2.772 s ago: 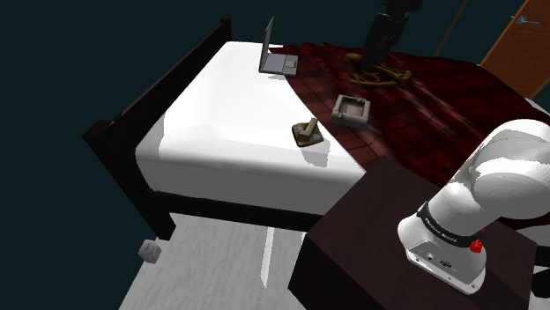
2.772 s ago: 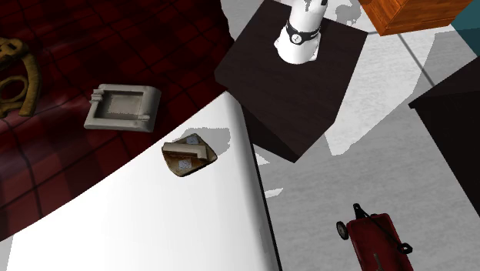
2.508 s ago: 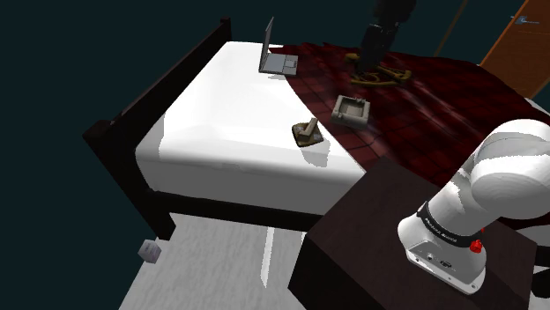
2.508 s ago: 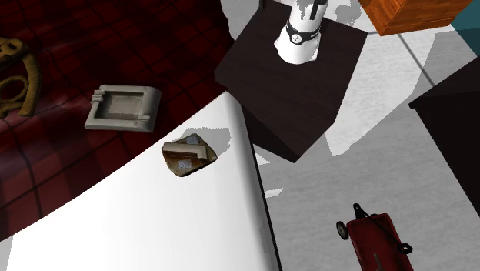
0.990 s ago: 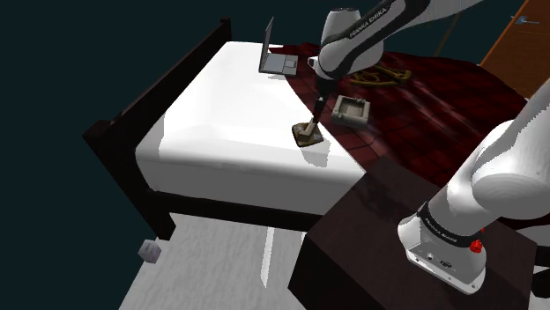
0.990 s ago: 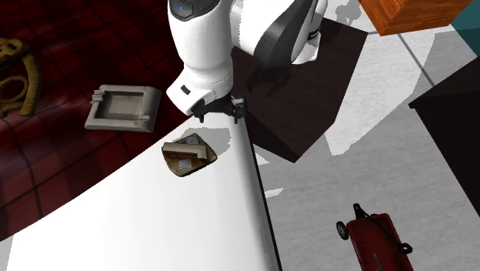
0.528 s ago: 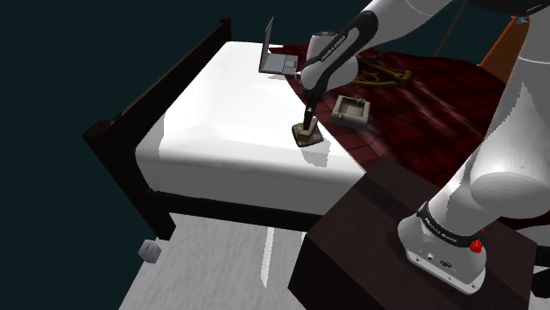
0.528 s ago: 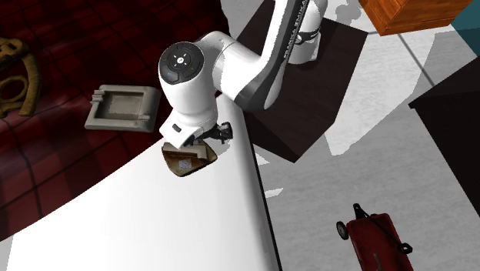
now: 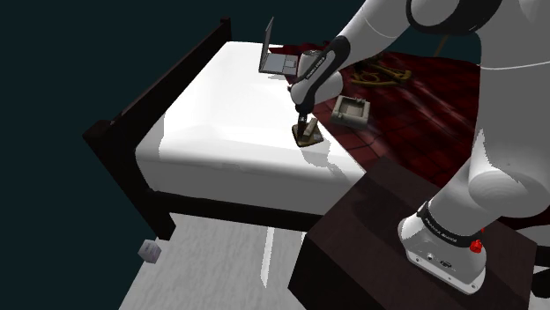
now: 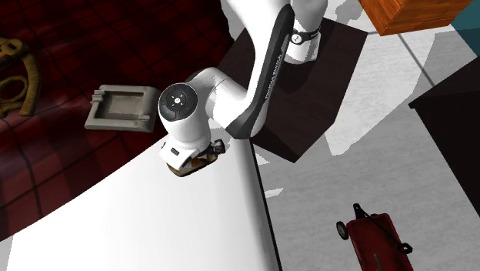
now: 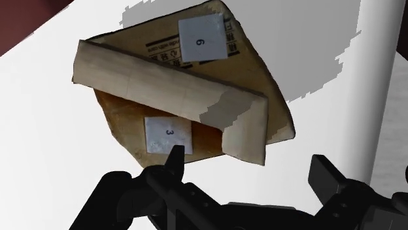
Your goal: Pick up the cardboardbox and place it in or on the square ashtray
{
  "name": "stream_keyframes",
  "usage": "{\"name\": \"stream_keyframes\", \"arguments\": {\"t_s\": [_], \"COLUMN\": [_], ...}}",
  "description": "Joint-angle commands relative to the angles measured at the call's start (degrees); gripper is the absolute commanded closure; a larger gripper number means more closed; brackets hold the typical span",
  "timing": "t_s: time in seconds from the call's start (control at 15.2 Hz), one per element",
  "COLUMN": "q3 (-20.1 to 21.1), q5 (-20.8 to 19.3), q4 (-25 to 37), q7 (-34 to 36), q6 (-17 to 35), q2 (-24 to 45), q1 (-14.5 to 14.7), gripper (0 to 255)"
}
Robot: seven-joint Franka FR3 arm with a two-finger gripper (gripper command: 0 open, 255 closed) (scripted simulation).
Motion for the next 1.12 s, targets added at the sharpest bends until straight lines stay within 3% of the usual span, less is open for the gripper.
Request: {"name": "stream_keyframes", "arguments": {"t_s": [0.0,0.66,0.73,1.06], "q3": [0.26,0.58,0.58,0.58], "q5": [0.25,0.56,0.56,0.56], "q4": [0.63,1.18,1.18,1.18], "q7": [-0.21,-0.43,-0.43,-0.42], "q6": [0.97,2.27,2.27,2.27], "q2": [1.57,3.42,3.42,3.42], "q1": [-0.25,-0.56,-0.56,-0.56], "gripper": [0,0,255,255]}}
